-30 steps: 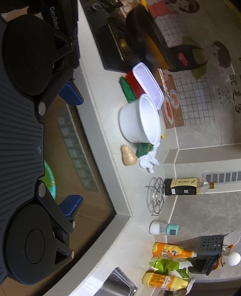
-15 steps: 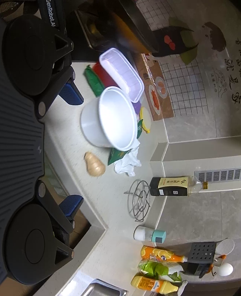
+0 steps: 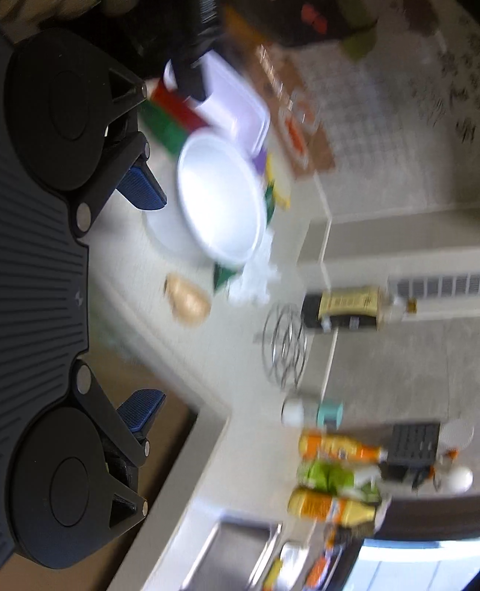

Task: Collect trash
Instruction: 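Move the right tool toward the ginger root on the counter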

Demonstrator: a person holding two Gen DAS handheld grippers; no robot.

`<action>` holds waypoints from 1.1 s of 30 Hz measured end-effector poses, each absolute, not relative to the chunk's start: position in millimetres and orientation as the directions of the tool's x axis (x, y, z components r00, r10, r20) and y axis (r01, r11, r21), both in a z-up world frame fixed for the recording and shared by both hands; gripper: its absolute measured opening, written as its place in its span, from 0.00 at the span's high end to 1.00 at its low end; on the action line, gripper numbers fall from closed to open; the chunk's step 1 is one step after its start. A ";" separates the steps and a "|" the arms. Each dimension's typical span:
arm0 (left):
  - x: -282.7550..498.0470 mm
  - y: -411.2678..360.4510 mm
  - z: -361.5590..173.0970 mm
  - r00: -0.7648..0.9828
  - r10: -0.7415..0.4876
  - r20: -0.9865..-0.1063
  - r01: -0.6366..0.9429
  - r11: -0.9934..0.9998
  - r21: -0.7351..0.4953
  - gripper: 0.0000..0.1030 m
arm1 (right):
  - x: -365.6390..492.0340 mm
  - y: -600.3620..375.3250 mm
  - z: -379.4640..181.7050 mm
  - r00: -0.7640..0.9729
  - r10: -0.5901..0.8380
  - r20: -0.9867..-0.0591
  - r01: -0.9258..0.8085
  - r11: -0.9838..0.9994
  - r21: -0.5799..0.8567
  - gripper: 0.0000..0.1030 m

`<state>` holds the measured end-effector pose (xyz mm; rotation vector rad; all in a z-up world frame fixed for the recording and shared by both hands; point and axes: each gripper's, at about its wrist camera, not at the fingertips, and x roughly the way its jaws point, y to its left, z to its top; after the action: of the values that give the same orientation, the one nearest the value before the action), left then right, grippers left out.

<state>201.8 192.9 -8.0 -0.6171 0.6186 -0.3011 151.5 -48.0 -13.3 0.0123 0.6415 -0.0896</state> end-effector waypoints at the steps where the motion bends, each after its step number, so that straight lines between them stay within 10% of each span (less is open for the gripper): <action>1: 206.3 187.5 -8.6 0.784 -0.420 -0.457 0.077 0.796 -0.600 0.83 | 152.6 -56.2 -14.3 0.789 -0.097 -0.606 0.112 0.994 -0.014 0.00; 33: 180.5 142.2 -16.5 0.792 0.007 -0.611 -0.335 0.842 -0.424 0.81 | 288.1 -87.3 -87.5 0.572 0.363 -0.736 -0.480 0.875 0.059 0.00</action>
<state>180.5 142.2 -16.5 -0.5474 0.6368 0.1940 288.1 -87.3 -87.5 -0.1539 0.8252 0.4967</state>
